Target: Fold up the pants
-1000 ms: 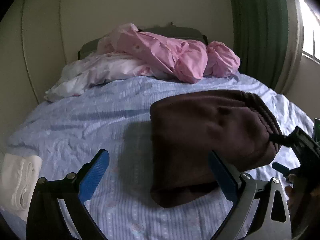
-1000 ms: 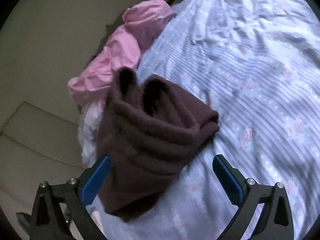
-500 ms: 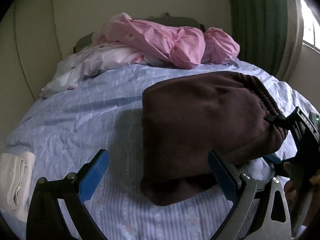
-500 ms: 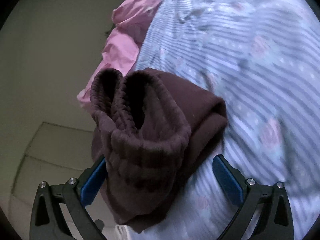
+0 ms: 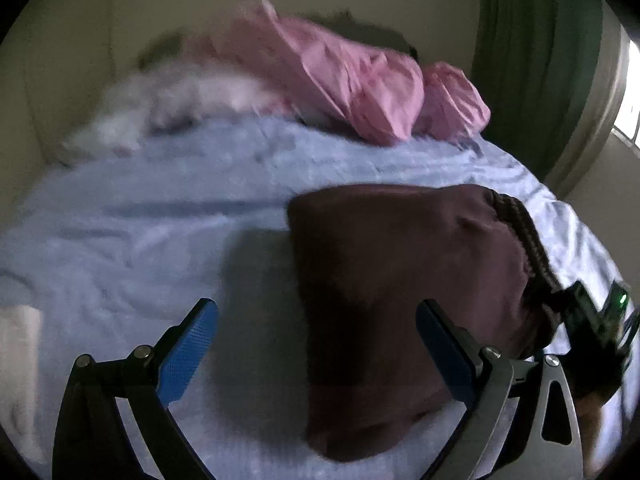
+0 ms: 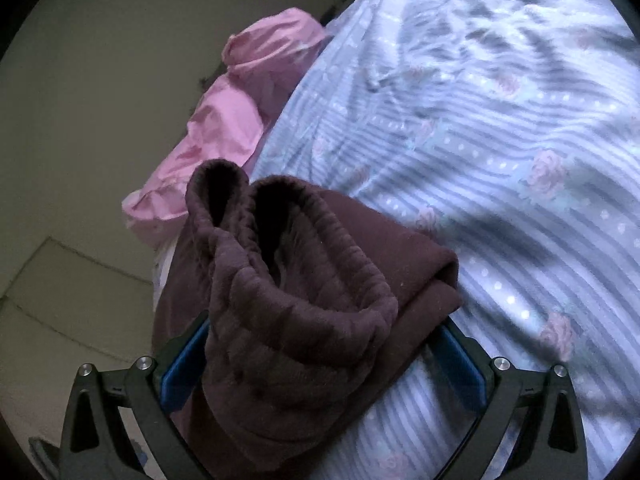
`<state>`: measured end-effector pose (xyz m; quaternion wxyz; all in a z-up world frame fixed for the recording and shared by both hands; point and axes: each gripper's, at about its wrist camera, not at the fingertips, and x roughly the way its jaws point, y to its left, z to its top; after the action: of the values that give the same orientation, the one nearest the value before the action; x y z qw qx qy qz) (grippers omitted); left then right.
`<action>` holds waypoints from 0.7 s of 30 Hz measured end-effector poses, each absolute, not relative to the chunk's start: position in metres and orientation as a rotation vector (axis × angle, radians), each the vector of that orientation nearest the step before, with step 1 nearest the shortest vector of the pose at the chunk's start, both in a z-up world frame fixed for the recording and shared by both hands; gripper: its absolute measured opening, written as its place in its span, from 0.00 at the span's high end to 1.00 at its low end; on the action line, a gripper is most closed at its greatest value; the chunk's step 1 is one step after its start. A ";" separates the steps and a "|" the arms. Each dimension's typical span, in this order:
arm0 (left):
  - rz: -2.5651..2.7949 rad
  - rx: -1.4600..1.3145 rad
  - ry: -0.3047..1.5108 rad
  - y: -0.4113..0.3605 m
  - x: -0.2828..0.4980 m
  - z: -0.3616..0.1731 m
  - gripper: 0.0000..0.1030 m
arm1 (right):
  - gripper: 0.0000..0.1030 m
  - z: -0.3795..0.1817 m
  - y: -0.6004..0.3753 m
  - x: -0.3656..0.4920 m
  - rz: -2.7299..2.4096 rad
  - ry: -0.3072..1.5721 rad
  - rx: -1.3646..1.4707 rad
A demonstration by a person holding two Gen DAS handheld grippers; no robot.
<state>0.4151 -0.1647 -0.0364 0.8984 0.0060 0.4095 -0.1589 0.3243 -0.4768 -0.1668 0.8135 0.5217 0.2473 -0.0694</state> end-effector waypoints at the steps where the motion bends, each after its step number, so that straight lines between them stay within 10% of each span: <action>1: -0.345 -0.009 0.882 -0.164 0.423 -0.041 0.03 | 0.01 -0.165 -0.476 0.325 -0.159 0.523 1.103; 10: -0.515 -0.330 1.083 -0.160 0.472 -0.100 0.04 | 0.18 -0.157 -0.466 0.327 -0.217 0.521 0.999; 21: -0.639 -0.544 1.252 -0.159 0.485 -0.156 0.00 | 0.00 -0.177 -0.465 0.339 -0.181 0.501 0.971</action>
<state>0.4847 -0.1590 -0.1562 0.7293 -0.2472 0.5683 -0.2900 0.3391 -0.4651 -0.1769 0.8507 0.4609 0.2378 -0.0860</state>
